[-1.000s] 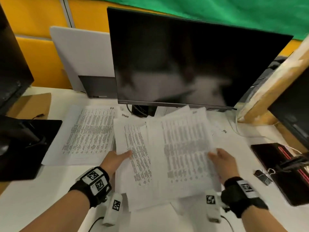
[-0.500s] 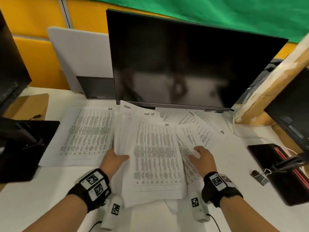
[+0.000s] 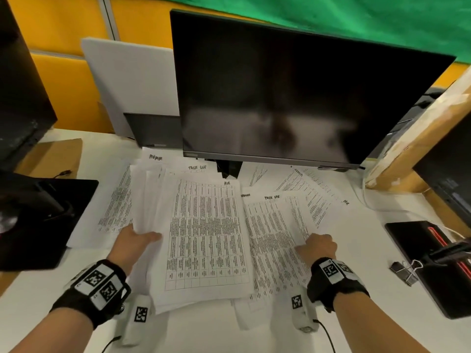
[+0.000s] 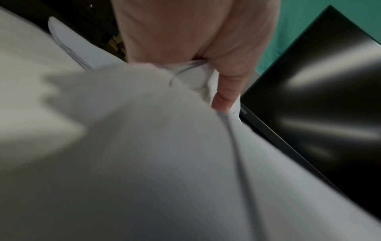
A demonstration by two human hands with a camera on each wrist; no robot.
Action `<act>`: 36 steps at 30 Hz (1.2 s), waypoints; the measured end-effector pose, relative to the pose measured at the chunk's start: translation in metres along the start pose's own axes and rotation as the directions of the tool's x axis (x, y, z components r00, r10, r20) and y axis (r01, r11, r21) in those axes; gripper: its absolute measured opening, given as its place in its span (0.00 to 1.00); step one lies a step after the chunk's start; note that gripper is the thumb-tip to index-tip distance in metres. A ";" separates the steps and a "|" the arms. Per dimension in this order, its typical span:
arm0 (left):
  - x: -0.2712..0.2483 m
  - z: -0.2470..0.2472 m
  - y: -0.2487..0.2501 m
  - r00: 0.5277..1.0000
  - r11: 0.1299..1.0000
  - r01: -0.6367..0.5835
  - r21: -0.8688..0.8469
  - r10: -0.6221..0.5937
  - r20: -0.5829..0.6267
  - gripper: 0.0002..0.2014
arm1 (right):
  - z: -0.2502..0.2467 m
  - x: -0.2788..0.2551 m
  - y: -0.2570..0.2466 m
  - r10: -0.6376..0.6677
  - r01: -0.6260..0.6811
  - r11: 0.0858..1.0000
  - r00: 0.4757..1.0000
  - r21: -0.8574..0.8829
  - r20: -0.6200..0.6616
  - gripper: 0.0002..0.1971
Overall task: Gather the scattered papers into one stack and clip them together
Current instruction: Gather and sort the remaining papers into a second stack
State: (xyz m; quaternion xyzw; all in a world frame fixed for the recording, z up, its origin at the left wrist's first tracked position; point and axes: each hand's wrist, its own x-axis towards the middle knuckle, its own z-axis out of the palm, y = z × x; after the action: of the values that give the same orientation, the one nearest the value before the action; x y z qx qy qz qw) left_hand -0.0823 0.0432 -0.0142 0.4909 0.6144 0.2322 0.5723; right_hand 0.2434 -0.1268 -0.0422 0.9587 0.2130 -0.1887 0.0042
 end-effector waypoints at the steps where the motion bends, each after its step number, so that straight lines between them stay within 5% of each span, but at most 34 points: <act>1: 0.000 0.001 0.000 1.000 1.000 0.003 0.000 -0.003 0.001 0.21 | 0.004 0.000 0.000 -0.007 0.006 1.000 1.000 0.005 0.021 0.19; 7: 0.000 0.010 0.001 0.999 1.000 0.000 -0.010 0.001 0.038 0.21 | 0.011 -0.004 0.006 -0.031 0.041 0.986 0.998 0.162 -0.061 0.29; 12: 0.001 0.017 0.003 0.998 1.000 -0.003 -0.006 0.003 0.055 0.21 | -0.001 0.006 0.008 -0.040 0.034 0.992 0.998 0.119 0.050 0.46; 16: 0.001 0.020 0.004 0.998 1.000 -0.011 -0.017 0.012 0.060 0.22 | -0.008 0.008 0.010 -0.049 0.048 0.999 0.997 0.024 0.058 0.43; 23: 0.004 0.016 0.001 0.998 1.000 -0.007 -0.030 0.009 0.066 0.19 | -0.006 0.009 0.012 -0.056 0.011 0.955 0.988 0.296 0.144 0.34; 27: 0.006 0.011 0.000 0.998 0.999 -0.011 -0.036 0.013 0.065 0.19 | -0.007 -0.001 0.014 -0.072 0.049 0.956 0.995 0.290 0.069 0.11; 28: 0.007 0.010 0.000 0.998 0.999 -0.012 -0.043 0.015 0.062 0.19 | -0.011 -0.004 0.017 -0.066 0.050 0.941 0.997 0.334 0.040 0.13; 30: 0.008 0.006 -0.001 0.998 0.999 -0.011 -0.053 0.014 0.055 0.19 | -0.028 -0.010 0.025 -0.051 0.056 0.883 0.998 0.466 -0.022 0.20; 36: 0.012 0.006 -0.009 0.998 0.999 0.005 -0.042 -0.002 0.064 0.21 | -0.098 -0.021 0.072 -0.100 0.134 0.596 0.991 0.792 -0.092 0.09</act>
State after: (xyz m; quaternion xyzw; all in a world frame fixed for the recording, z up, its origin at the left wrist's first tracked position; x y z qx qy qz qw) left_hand -0.0778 0.0478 -0.0287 0.4851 0.5916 0.2282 0.6022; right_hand 0.2906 -0.1918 0.0514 0.8478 0.1690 -0.2452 -0.4388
